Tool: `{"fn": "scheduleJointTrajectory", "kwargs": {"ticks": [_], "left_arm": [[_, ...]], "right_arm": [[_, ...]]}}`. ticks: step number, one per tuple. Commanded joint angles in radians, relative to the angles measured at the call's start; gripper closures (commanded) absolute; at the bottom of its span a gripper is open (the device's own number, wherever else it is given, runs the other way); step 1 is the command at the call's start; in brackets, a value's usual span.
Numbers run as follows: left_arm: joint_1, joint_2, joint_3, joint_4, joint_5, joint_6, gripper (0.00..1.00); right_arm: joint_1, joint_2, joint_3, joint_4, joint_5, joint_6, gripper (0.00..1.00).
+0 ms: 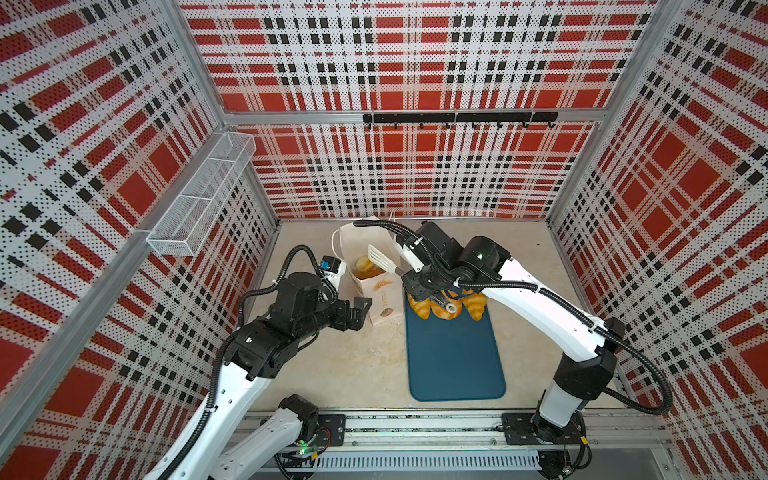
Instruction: Place the fake bread into the paper bag
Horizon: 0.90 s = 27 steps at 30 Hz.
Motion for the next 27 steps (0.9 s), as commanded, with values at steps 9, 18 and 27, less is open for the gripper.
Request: {"fn": "scheduleJointTrajectory", "kwargs": {"ticks": [9, 18, 27], "left_arm": [[-0.186, 0.012, -0.01, 0.043, -0.191, -0.044, 0.01], [-0.308, 0.084, 0.001, 0.116, -0.246, -0.064, 0.01], [-0.379, 0.15, 0.012, 0.156, -0.268, -0.092, 0.01]], "right_arm": [[-0.002, -0.232, -0.193, 0.055, 0.067, 0.083, 0.43], [-0.003, -0.37, -0.36, 0.034, 0.129, 0.15, 0.43], [-0.018, -0.47, -0.488, -0.008, 0.183, 0.199, 0.43]]}}
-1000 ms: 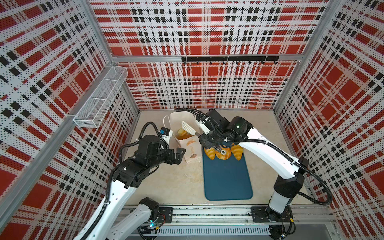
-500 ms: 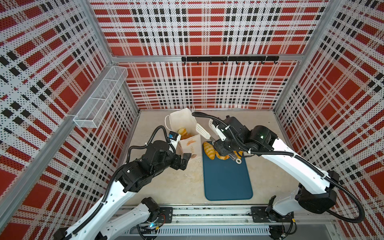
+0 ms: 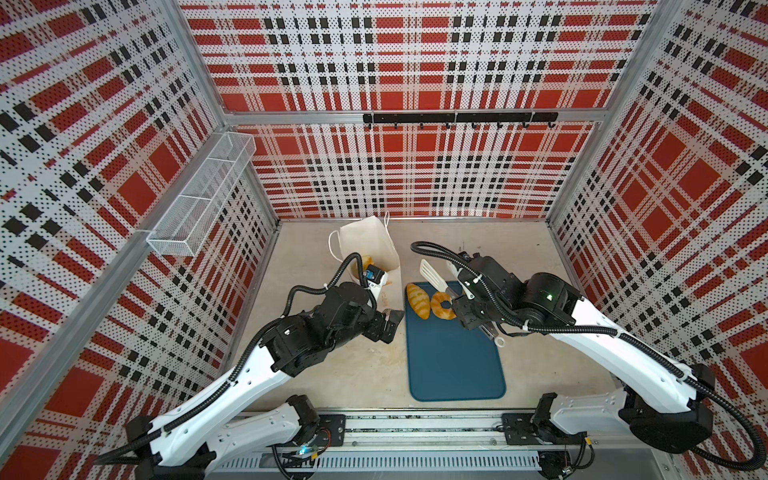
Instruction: Place the fake bread into the paper bag
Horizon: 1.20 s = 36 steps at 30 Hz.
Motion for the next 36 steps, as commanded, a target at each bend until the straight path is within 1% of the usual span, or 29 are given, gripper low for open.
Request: {"fn": "scheduleJointTrajectory", "kwargs": {"ticks": [1, 11, 12, 16, 27, 36], "left_arm": [[-0.022, 0.016, 0.014, 0.047, -0.028, -0.026, 0.01], [-0.059, 0.063, 0.008, 0.081, -0.02, -0.046, 0.01], [-0.063, 0.065, 0.006, 0.084, -0.018, -0.049, 0.01], [-0.074, 0.075, -0.006, 0.096, -0.015, -0.057, 0.01], [-0.097, 0.102, -0.036, 0.131, 0.005, -0.081, 0.01], [-0.114, 0.13, -0.058, 0.16, 0.022, -0.099, 0.01]], "right_arm": [[-0.017, -0.05, -0.037, 0.005, 0.045, 0.037, 0.43], [-0.088, -0.107, -0.167, -0.011, 0.049, 0.042, 0.43], [-0.093, -0.11, -0.179, -0.012, 0.053, 0.07, 0.43], [-0.121, -0.126, -0.234, -0.014, 0.058, 0.081, 0.43], [-0.162, -0.177, -0.383, -0.007, 0.054, 0.125, 0.42], [-0.182, -0.183, -0.486, 0.017, 0.037, 0.148, 0.39]]}}
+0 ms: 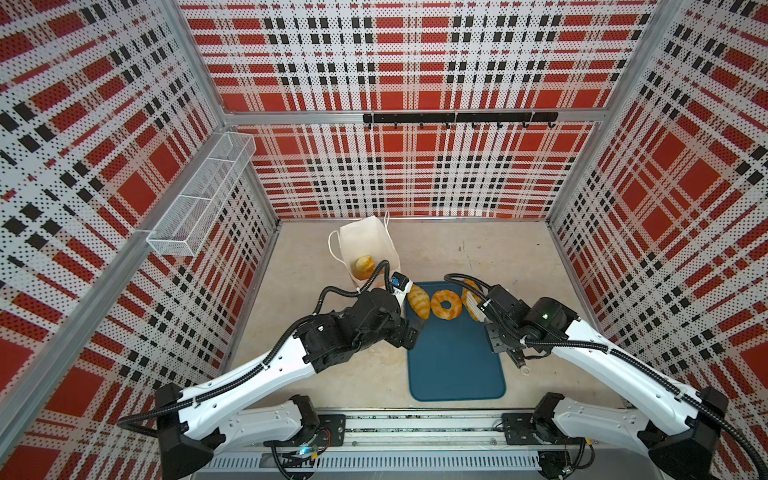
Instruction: Place the fake bread into the paper bag
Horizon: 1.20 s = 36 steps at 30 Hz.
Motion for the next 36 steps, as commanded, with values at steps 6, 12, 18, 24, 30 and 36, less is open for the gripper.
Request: {"fn": "scheduleJointTrajectory", "kwargs": {"ticks": [6, 12, 18, 24, 30, 36], "left_arm": [[-0.011, 0.009, -0.017, 0.035, 0.002, -0.019, 0.01], [-0.011, -0.005, -0.026, 0.032, -0.006, -0.017, 0.01], [-0.009, -0.012, -0.035, 0.029, -0.01, -0.016, 0.0], [-0.008, -0.018, -0.044, 0.026, -0.018, -0.016, 0.01], [-0.003, -0.028, -0.055, 0.021, -0.021, -0.012, 0.01], [0.014, -0.041, -0.07, 0.017, -0.016, -0.007, 0.01]], "right_arm": [[-0.028, 0.012, -0.078, 0.083, -0.02, 0.018, 0.39], [-0.038, 0.068, -0.113, 0.127, -0.037, 0.016, 0.41], [-0.046, 0.135, -0.114, 0.163, -0.033, 0.018, 0.43], [-0.053, 0.205, -0.112, 0.169, -0.025, 0.028, 0.44], [-0.056, 0.254, -0.107, 0.189, -0.031, 0.035, 0.45], [-0.062, 0.286, -0.101, 0.192, -0.026, 0.038, 0.45]]}}
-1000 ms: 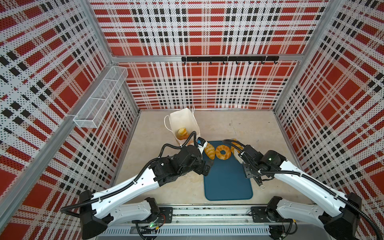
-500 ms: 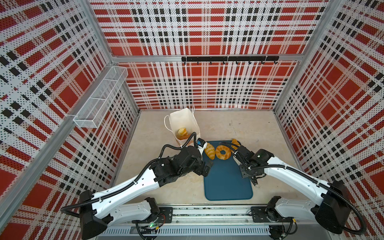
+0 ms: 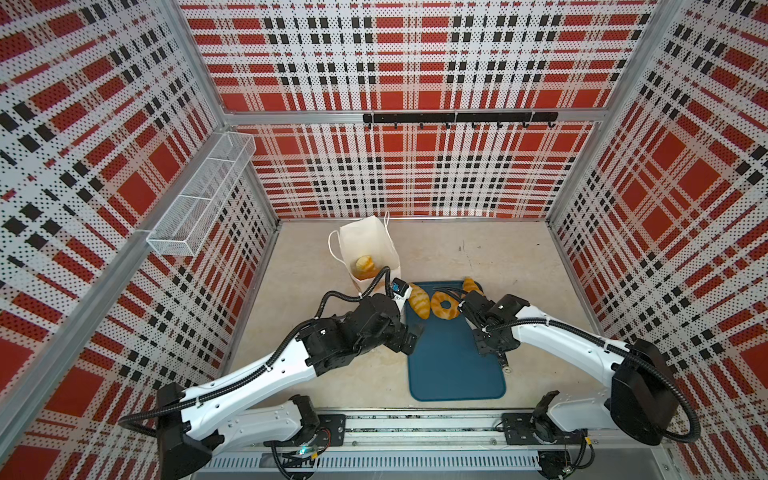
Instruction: Place the fake bread into the paper bag
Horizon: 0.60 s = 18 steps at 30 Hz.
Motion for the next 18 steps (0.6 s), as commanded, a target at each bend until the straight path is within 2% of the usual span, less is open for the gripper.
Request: {"fn": "scheduleJointTrajectory", "kwargs": {"ticks": [1, 14, 18], "left_arm": [[0.015, -0.022, -0.018, 0.005, -0.011, -0.003, 0.01], [0.033, -0.043, -0.04, 0.005, -0.001, -0.004, 0.01], [0.038, -0.052, -0.045, 0.004, 0.001, -0.006, 0.01]], "right_arm": [[-0.008, 0.021, 0.017, 0.019, 0.012, 0.016, 0.45], [-0.009, 0.098, 0.062, 0.021, 0.007, -0.013, 0.53], [-0.008, 0.102, 0.071, 0.017, -0.009, -0.022, 0.6]]}}
